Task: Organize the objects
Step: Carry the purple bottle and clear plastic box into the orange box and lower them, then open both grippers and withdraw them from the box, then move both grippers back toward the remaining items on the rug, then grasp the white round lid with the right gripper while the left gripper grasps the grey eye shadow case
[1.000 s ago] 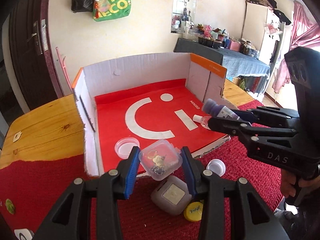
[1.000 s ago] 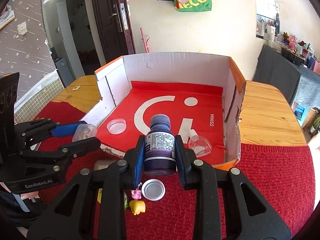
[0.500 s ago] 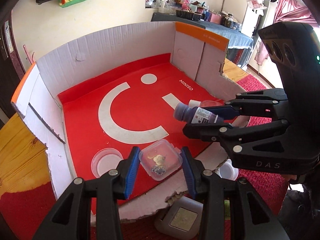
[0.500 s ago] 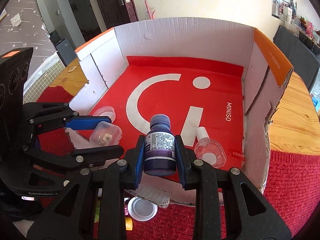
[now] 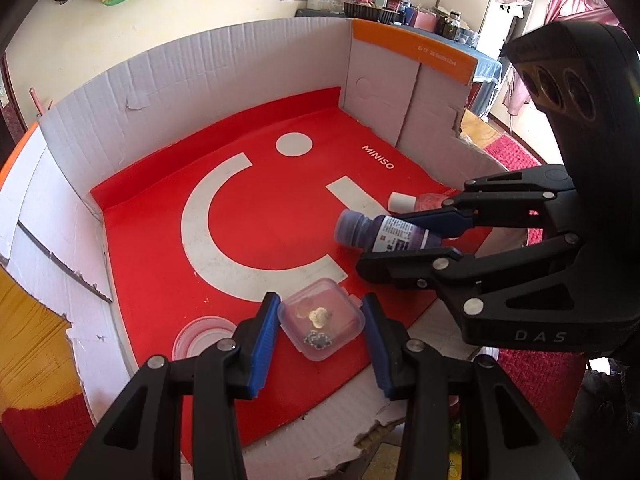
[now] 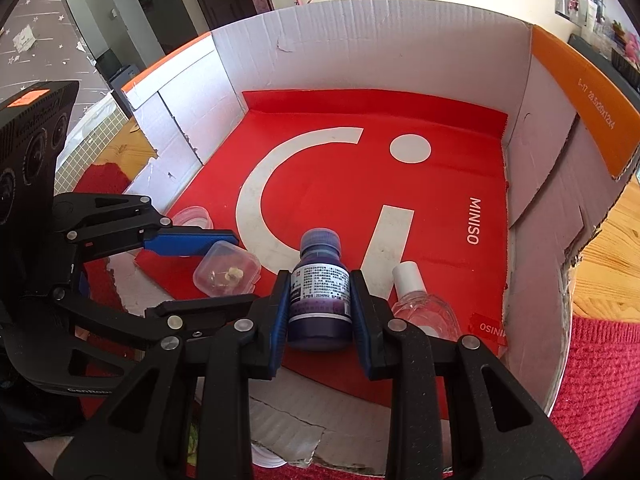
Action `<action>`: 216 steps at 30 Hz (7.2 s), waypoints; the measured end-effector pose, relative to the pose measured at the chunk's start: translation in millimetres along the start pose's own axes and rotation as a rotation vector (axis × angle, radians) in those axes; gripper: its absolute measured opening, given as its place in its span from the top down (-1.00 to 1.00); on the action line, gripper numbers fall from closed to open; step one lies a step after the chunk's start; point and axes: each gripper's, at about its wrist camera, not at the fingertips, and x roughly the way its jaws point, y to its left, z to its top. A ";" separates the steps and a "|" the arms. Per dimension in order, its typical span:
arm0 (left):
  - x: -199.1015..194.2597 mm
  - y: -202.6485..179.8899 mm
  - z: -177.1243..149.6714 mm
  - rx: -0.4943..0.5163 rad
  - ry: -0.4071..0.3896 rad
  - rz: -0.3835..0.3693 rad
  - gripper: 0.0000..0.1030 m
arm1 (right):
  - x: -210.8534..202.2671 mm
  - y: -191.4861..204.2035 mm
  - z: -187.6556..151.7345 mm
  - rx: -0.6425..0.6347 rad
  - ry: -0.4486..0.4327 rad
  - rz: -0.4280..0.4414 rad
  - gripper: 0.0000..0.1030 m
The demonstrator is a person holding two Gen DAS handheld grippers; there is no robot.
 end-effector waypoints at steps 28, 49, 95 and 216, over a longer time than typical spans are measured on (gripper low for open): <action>2.1 -2.0 1.3 0.003 -0.005 0.001 0.07 | -4.5 -0.2 1.1 -0.026 0.006 -0.022 0.47; -1.5 -1.3 6.6 -0.007 -0.028 0.000 -0.11 | -2.7 5.0 4.7 -0.030 0.002 -0.029 0.47; -134.1 -40.7 -92.7 -0.287 -0.488 0.325 -0.92 | -141.9 45.7 -68.2 -0.012 -0.426 -0.140 -0.44; -71.1 -34.1 -97.0 -0.290 -0.215 0.176 -0.03 | -70.4 59.7 -88.4 -0.148 -0.200 -0.178 0.41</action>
